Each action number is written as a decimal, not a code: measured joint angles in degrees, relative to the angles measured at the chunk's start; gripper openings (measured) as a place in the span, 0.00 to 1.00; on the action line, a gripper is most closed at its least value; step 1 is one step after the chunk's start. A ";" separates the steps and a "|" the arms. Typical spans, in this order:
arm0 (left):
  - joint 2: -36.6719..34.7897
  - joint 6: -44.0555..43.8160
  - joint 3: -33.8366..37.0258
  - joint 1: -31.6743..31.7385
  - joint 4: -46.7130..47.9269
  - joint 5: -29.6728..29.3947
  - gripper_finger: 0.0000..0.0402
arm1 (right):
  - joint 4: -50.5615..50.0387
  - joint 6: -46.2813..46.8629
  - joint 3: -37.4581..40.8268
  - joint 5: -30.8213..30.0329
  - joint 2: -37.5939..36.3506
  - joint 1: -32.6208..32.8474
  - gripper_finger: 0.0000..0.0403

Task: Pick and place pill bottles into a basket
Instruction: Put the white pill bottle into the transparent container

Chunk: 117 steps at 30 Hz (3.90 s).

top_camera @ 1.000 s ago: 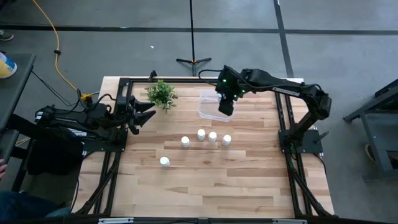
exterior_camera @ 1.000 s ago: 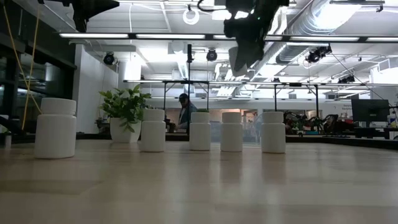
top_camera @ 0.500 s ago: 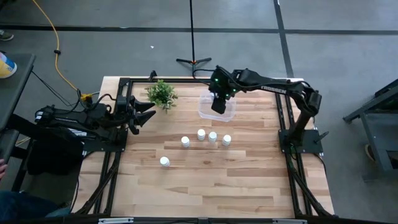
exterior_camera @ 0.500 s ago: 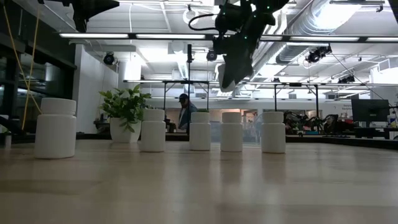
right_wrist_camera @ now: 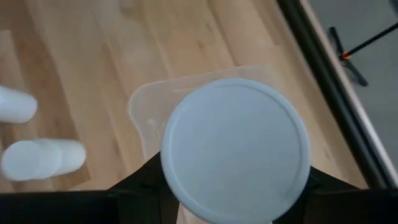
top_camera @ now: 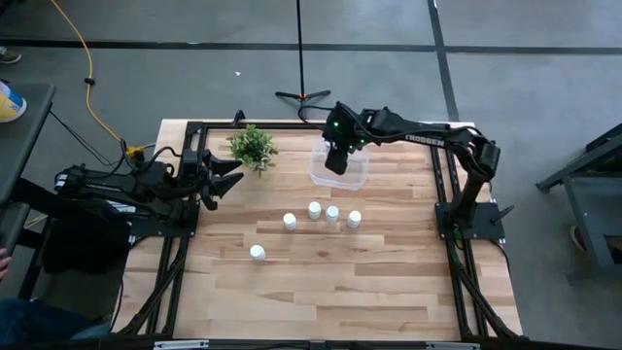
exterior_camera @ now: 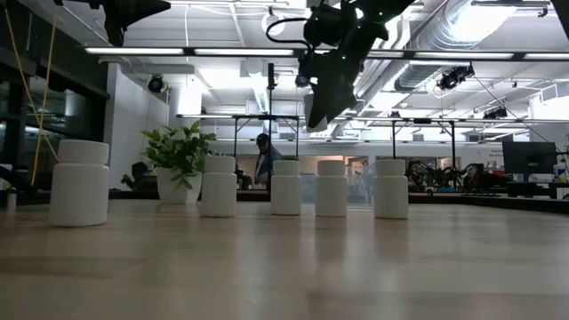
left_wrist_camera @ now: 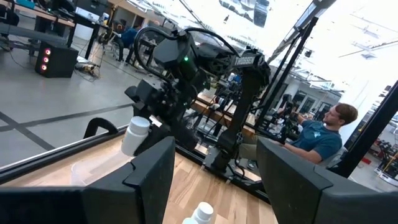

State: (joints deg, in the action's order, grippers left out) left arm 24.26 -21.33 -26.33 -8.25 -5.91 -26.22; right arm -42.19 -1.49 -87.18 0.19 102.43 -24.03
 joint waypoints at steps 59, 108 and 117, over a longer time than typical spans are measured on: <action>0.00 -1.49 0.00 0.00 0.03 -0.41 0.65 | 52.17 14.53 35.94 -2.70 -7.09 -1.42 0.42; -0.01 -1.50 0.00 0.00 -0.02 -2.93 0.65 | 56.61 17.83 31.71 -11.09 -0.07 1.75 0.42; -0.01 -1.52 0.00 0.00 -0.09 -2.95 0.65 | 47.90 18.00 28.25 -11.16 -0.07 0.33 0.42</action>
State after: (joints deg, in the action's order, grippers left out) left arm 24.25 -22.85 -26.33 -8.25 -6.00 -29.17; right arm 5.70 16.51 -58.94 -10.97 102.37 -23.70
